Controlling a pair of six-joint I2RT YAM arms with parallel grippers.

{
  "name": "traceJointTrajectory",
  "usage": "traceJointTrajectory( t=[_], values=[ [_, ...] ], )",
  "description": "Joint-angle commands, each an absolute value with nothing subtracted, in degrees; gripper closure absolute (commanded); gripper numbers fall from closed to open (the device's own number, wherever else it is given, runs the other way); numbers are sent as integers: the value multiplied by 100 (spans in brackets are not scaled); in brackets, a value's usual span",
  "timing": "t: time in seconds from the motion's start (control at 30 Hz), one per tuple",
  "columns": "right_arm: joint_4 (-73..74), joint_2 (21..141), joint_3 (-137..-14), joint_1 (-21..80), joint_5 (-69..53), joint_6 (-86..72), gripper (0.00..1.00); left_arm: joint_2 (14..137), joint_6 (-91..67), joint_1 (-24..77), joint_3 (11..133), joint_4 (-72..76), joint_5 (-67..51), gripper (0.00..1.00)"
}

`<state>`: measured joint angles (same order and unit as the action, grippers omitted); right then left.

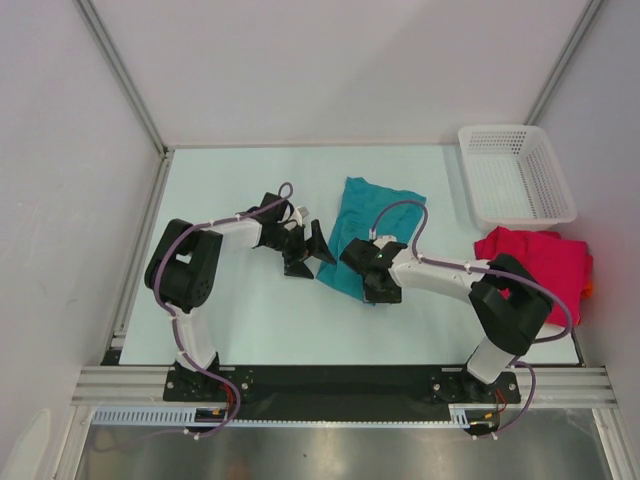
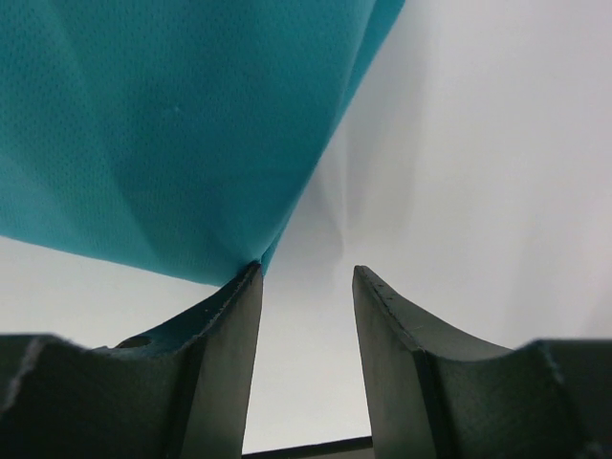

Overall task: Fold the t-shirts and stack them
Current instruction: Grab one side of the 2/3 rectangular tshirt with both arms

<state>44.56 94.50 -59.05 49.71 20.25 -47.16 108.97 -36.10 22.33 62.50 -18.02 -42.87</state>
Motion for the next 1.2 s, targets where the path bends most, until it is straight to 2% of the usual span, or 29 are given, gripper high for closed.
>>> traceJointTrajectory(
  t=[0.0, 0.47, 0.53, 0.7, 0.8, 0.97, 1.03, 1.07, 1.1, 1.17],
  values=[
    [4289, 9685, -6214, 5036, 2136, -4878, 52, 10969, -3595, 2232, 6091, -1529, -4131, 0],
    [4666, 9572, -6495, 5133, 2329, -4974, 52, 11030, -3867, 2294, 5819, -950, -4184, 5],
    [4763, 9457, -6574, 5185, 2373, -5027, 52, 11022, -3929, 2303, 5766, -809, -4227, 8],
    [5071, 9246, -6741, 5335, 2531, -5133, 52, 11013, -4095, 2320, 5669, -537, -4254, 28],
    [5159, 9202, -6811, 5405, 2610, -5177, 51, 11021, -4122, 2347, 5660, -483, -4245, 32],
    [5151, 9255, -6741, 5405, 2619, -5186, 51, 11039, -4140, 2399, 5651, -413, -4210, 33],
    [5098, 9334, -6698, 5396, 2610, -5186, 51, 11074, -4140, 2408, 5625, -308, -4254, 30],
    [5028, 9404, -6645, 5405, 2610, -5186, 51, 11092, -4140, 2426, 5608, -282, -4306, 10],
    [4993, 9448, -6610, 5397, 2610, -5186, 51, 11109, -4148, 2426, 5590, -238, -4315, 1],
    [4896, 9579, -6557, 5396, 2602, -5185, 52, 11101, -4131, 2452, 5546, -194, -4333, 0]
  ],
)
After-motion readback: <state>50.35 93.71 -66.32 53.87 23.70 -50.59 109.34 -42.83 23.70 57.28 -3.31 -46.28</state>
